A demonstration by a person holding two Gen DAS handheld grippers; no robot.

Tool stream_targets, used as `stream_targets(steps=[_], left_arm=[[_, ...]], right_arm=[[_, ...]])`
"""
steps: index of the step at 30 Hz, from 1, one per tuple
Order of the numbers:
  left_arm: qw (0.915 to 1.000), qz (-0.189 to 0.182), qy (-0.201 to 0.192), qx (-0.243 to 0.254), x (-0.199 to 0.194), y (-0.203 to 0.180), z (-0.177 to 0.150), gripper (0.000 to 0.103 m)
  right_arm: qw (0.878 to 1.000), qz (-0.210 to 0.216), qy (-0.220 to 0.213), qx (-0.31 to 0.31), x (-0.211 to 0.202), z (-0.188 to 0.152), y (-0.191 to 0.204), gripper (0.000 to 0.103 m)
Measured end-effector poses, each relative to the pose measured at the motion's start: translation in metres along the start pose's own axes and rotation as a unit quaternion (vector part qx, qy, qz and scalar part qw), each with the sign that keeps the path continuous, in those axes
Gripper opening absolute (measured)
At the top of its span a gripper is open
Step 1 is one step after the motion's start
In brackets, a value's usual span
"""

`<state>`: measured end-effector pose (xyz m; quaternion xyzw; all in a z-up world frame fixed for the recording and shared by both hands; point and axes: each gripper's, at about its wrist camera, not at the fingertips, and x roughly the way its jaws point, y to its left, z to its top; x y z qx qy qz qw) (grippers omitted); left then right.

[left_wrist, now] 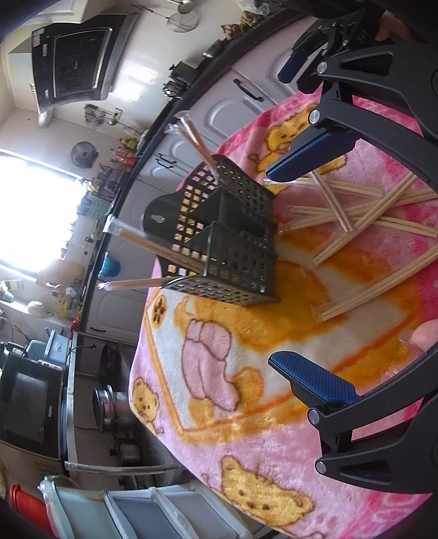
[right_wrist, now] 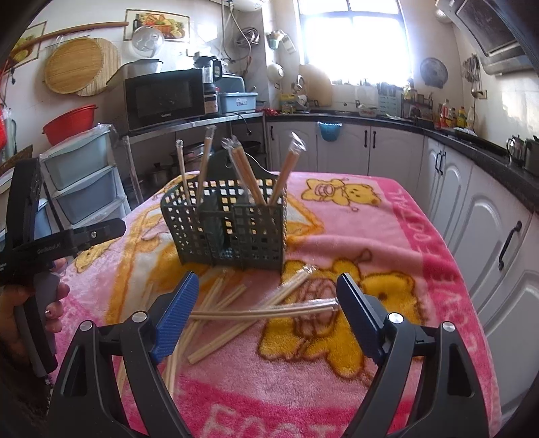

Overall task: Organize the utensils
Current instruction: 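Move both open grippers down toward the loose chopsticks beside the caddy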

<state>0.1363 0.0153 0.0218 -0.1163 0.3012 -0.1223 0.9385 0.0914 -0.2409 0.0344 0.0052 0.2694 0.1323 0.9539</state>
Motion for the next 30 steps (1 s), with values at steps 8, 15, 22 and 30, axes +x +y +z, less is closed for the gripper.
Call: stream_targets(steps=[8,15,22,30], left_arm=[[0.9996,-0.006,0.023,0.015,0.015,-0.010,-0.012,0.093],[0.9987,-0.014,0.044,0.022,0.026,-0.017,-0.019,0.093],[0.9965,-0.030,0.074,0.025,0.042,-0.023,-0.026,0.088],[0.9915,-0.040,0.124,0.008,0.067,-0.021,-0.033,0.064]], right_arm=[[1.000,-0.017,0.021,0.012,0.009,-0.013,-0.013,0.081],[0.999,-0.027,0.036,0.024,0.018,-0.022,-0.026,0.081],[0.997,-0.028,0.059,0.048,0.034,-0.029,-0.043,0.081],[0.994,-0.029,0.079,0.064,0.052,-0.029,-0.059,0.078]])
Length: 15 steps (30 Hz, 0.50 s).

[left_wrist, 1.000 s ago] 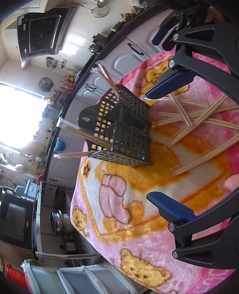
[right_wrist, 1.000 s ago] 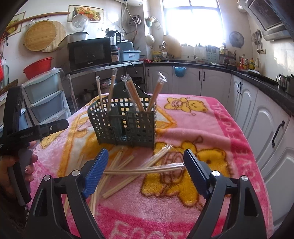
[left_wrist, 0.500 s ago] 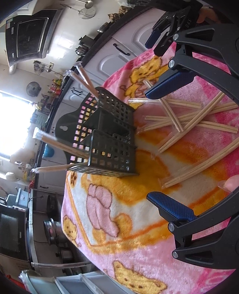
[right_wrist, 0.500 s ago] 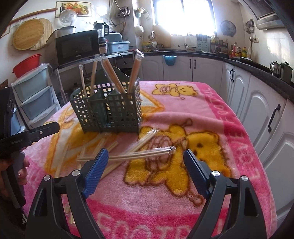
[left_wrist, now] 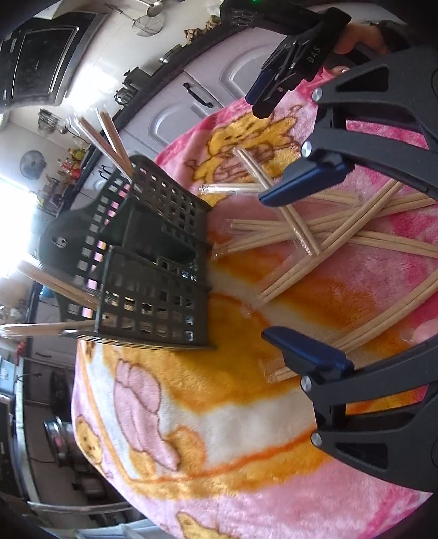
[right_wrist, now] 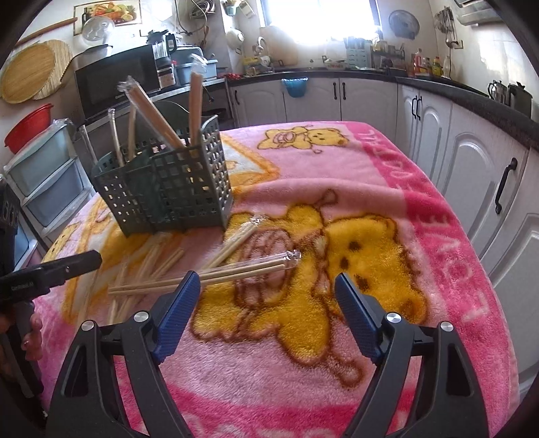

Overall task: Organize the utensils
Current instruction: 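Move both open grippers down toward the loose chopsticks beside the caddy, then close the left gripper on wooden chopsticks while the right gripper grasps sleeved chopsticks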

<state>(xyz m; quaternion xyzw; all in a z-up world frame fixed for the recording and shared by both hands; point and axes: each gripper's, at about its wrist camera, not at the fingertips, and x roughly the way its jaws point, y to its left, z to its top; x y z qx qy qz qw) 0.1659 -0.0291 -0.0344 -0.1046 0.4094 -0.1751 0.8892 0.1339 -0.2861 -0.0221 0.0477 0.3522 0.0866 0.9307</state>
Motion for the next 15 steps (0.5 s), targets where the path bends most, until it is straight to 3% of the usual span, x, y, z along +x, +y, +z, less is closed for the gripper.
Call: stream_targets(steps=[8,15], left_arm=[[0.9993,-0.006,0.027,-0.026,0.020,0.008,0.009,0.054],[0.9975,-0.006,0.048,-0.052,0.035,0.020,0.015,0.046]], right_arm=[[1.000,0.005,0.023,-0.003,0.021,0.012,-0.005,0.074],[0.999,0.009,0.041,0.010,0.042,0.019,-0.013,0.061]])
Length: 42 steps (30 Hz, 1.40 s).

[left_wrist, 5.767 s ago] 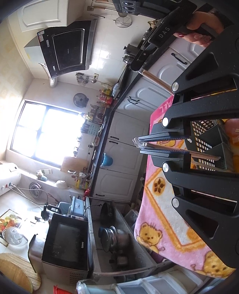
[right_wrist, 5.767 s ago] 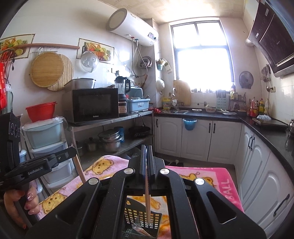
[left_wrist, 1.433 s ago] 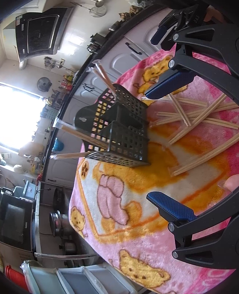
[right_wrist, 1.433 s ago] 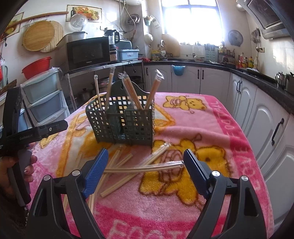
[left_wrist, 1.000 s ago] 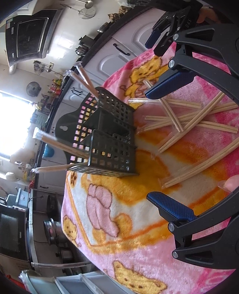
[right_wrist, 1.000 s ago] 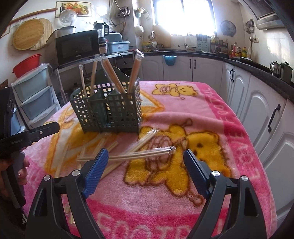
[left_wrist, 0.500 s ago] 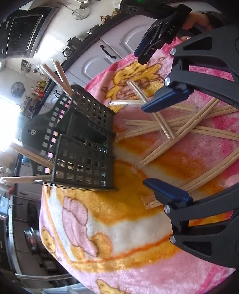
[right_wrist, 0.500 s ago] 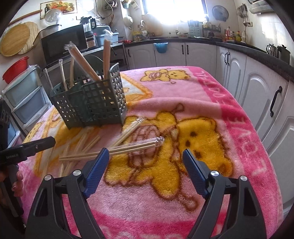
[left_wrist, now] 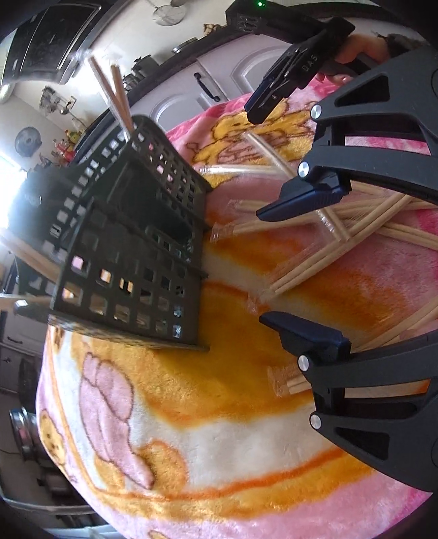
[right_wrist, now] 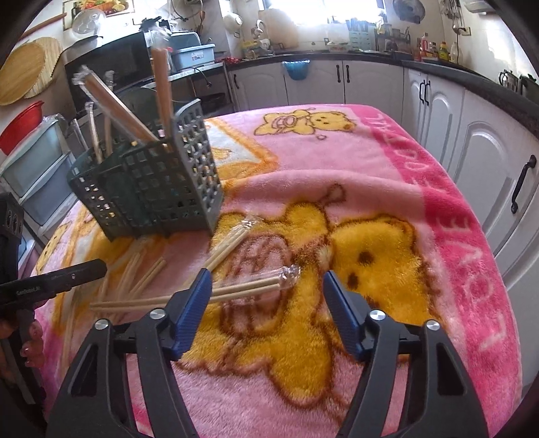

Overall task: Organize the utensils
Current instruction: 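Close the left gripper on wooden chopsticks while the right gripper grasps sleeved chopsticks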

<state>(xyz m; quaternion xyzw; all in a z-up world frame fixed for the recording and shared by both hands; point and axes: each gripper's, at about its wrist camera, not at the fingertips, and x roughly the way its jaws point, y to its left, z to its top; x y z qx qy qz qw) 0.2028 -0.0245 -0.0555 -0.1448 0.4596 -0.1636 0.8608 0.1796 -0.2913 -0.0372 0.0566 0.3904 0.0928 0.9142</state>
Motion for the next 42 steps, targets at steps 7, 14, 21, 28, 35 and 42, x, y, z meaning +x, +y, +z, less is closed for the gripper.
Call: stream_targets(steps=[7,14,21,28,35,42], left_arm=[[0.9999,0.011,0.006,-0.005,0.009,0.002,0.002,0.038],[0.9998,0.020,0.004,-0.003,0.012,0.001,0.003,0.034],[0.9991,0.040,0.001,0.011,0.016,-0.006,0.005,0.030],[0.9983,0.056,-0.003,0.018,0.019,-0.010,0.004,0.022],[0.9978,0.063,-0.005,0.018,0.017,-0.004,0.004,0.011],[0.9989,0.044,-0.014,0.007,0.005,0.002,0.003,0.002]], right_arm=[[0.996,0.049,0.031,0.063,0.022,0.003,-0.017,0.048],[0.994,0.056,0.037,0.082,0.029,0.002,-0.022,0.037],[0.997,0.034,0.040,0.051,0.035,0.005,-0.012,0.028],[0.999,0.011,0.041,0.027,0.036,0.005,-0.005,0.014],[0.999,0.019,0.032,0.037,0.030,0.004,-0.007,0.006],[0.999,0.028,0.004,0.042,0.009,0.004,-0.006,0.006]])
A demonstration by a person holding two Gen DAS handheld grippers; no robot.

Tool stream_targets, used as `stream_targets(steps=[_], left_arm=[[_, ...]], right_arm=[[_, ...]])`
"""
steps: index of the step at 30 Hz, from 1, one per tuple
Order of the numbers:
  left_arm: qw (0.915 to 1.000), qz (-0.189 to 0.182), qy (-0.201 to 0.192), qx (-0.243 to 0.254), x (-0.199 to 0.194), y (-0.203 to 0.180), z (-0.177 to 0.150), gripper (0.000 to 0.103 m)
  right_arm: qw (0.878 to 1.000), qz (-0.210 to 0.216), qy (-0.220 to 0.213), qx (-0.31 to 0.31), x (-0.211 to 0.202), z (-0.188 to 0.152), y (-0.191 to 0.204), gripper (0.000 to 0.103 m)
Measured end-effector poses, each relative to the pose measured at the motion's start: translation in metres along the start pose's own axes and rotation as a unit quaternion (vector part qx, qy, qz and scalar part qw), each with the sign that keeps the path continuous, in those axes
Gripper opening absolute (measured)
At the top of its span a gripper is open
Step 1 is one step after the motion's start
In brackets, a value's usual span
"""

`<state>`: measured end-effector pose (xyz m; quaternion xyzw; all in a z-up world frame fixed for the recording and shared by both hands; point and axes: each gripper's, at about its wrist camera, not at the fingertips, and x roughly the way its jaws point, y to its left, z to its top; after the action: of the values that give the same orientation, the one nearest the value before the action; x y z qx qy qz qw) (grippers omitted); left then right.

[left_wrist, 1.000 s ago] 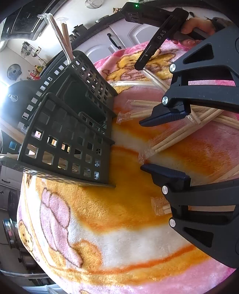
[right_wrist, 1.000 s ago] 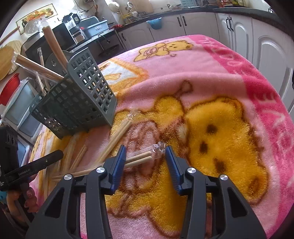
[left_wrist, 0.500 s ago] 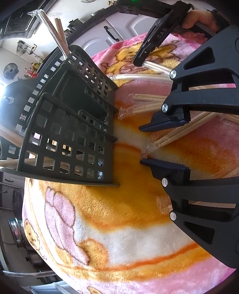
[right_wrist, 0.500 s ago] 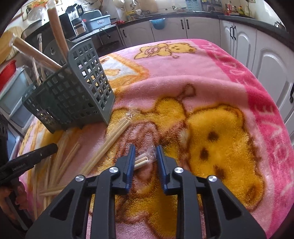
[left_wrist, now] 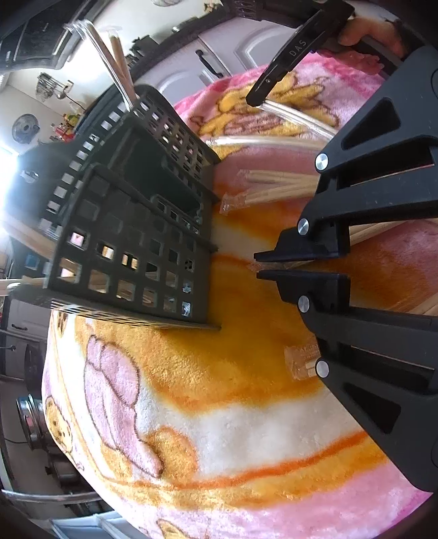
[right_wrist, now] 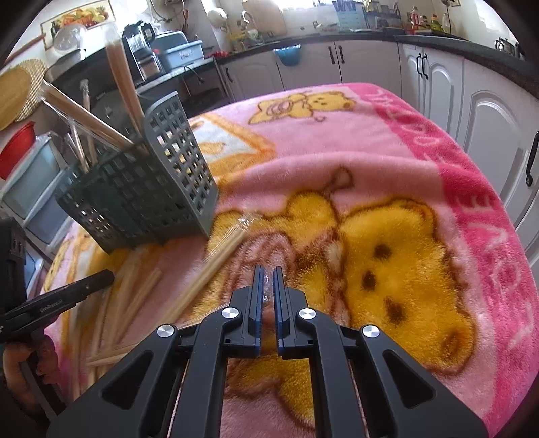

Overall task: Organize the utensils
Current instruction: 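Close the left gripper on wooden chopsticks while the right gripper grasps sleeved chopsticks, then lift the held chopsticks with both grippers and carry them above the caddy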

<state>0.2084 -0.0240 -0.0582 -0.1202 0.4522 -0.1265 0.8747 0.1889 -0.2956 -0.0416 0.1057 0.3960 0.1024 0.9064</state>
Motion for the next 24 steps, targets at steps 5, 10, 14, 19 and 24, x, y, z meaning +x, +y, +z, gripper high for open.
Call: stream_targets(steps=[5,10,14,19,24], left_arm=[[0.9995,-0.018,-0.028,-0.001,-0.021,-0.001,0.001,0.002],[0.9977,-0.026,-0.062,0.005,-0.048,-0.004,0.004,0.002],[0.9959,-0.032,-0.085,0.007,-0.067,-0.006,0.006,0.002],[0.9935,-0.033,-0.109,0.007,-0.085,-0.007,0.008,0.001],[0.9910,-0.038,-0.128,0.007,-0.103,-0.004,0.011,0.001]], right_arm=[[0.999,0.015,-0.031,-0.006,-0.023,0.005,0.008,0.006],[0.997,0.026,-0.065,-0.025,-0.049,0.011,0.025,0.006],[0.994,0.039,-0.089,-0.044,-0.068,0.017,0.041,0.006],[0.989,0.056,-0.114,-0.082,-0.090,0.023,0.069,0.006],[0.979,0.080,-0.141,-0.125,-0.114,0.031,0.100,0.006]])
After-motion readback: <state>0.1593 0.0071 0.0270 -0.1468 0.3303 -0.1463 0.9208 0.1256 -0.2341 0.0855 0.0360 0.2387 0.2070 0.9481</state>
